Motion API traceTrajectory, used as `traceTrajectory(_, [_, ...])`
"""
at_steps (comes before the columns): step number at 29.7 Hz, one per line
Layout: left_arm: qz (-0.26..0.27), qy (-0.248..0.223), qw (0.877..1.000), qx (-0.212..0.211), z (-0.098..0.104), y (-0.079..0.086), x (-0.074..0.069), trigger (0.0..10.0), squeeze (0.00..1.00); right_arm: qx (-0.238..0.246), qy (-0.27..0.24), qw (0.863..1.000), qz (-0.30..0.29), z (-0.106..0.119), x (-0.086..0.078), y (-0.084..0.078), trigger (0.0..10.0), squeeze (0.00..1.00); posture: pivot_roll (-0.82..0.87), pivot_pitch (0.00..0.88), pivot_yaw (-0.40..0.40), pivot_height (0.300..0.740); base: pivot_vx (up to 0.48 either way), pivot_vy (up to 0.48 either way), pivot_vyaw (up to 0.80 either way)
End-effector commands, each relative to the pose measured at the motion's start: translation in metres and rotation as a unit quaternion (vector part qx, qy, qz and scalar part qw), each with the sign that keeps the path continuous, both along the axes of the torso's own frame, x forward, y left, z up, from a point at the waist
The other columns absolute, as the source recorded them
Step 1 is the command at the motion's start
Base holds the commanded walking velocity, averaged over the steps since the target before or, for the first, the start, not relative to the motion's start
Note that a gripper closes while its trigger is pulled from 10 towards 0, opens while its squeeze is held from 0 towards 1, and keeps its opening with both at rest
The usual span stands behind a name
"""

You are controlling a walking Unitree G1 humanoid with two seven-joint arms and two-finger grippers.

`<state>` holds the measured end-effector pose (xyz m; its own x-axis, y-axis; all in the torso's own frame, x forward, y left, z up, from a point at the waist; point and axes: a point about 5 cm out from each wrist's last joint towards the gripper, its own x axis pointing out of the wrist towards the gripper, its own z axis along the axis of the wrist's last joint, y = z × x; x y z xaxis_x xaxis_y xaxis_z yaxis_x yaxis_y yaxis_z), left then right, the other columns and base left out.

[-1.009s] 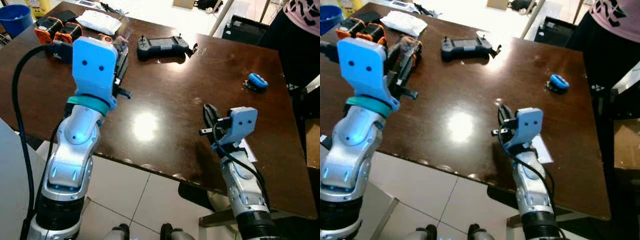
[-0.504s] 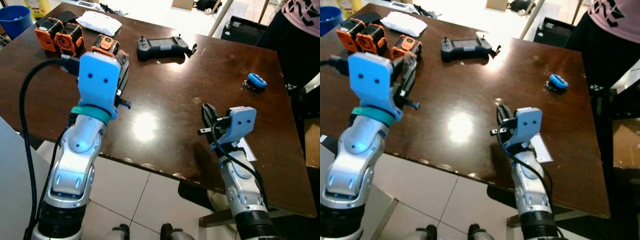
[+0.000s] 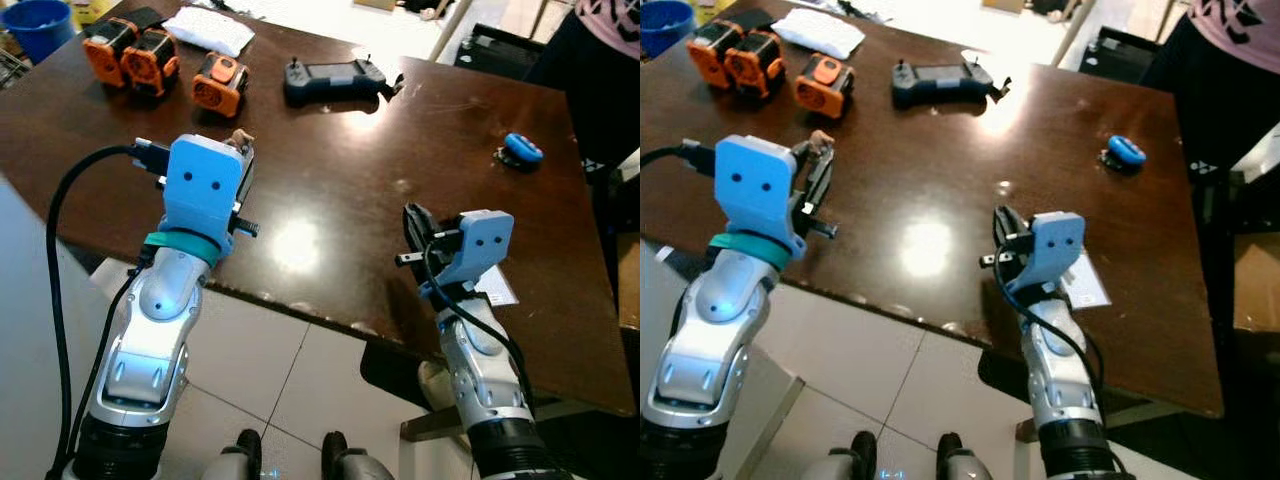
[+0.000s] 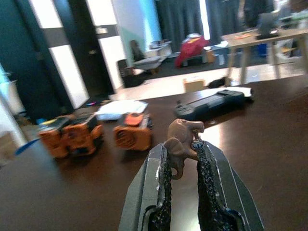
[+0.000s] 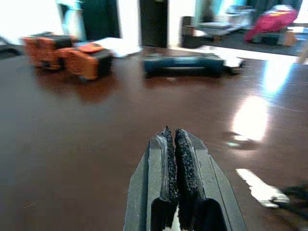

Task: Hang keys on a hook

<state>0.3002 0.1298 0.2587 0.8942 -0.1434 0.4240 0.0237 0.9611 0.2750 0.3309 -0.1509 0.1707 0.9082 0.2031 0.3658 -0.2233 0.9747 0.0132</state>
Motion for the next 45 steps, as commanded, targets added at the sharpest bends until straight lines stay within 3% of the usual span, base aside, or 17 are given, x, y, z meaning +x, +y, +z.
traceTrajectory(1, [-0.005,0.009,1.0,0.003,-0.0074,-0.0018,-0.0008,10.0,0.0,0.002,0.006,1.0,-0.001,-0.0051,-0.0019,-0.0013,10.0,0.0,0.0,0.156,-0.023,0.74,-0.345,0.0,0.0])
traceTrajectory(34, [-0.001,0.008,1.0,0.006,-0.0108,-0.0015,0.0005,10.0,0.0,-0.006,0.0,1.0,0.004,-0.0021,-0.0006,0.0011,10.0,0.0,0.0,0.154,-0.027,0.74,-0.339,0.0,0.0])
traceTrajectory(45, [0.005,0.025,1.0,0.004,-0.0139,-0.0006,0.0035,10.0,0.0,-0.013,-0.006,1.0,0.006,-0.0002,0.0012,0.0022,10.0,0.0,0.0,0.145,-0.026,0.74,0.0,0.0,0.77])
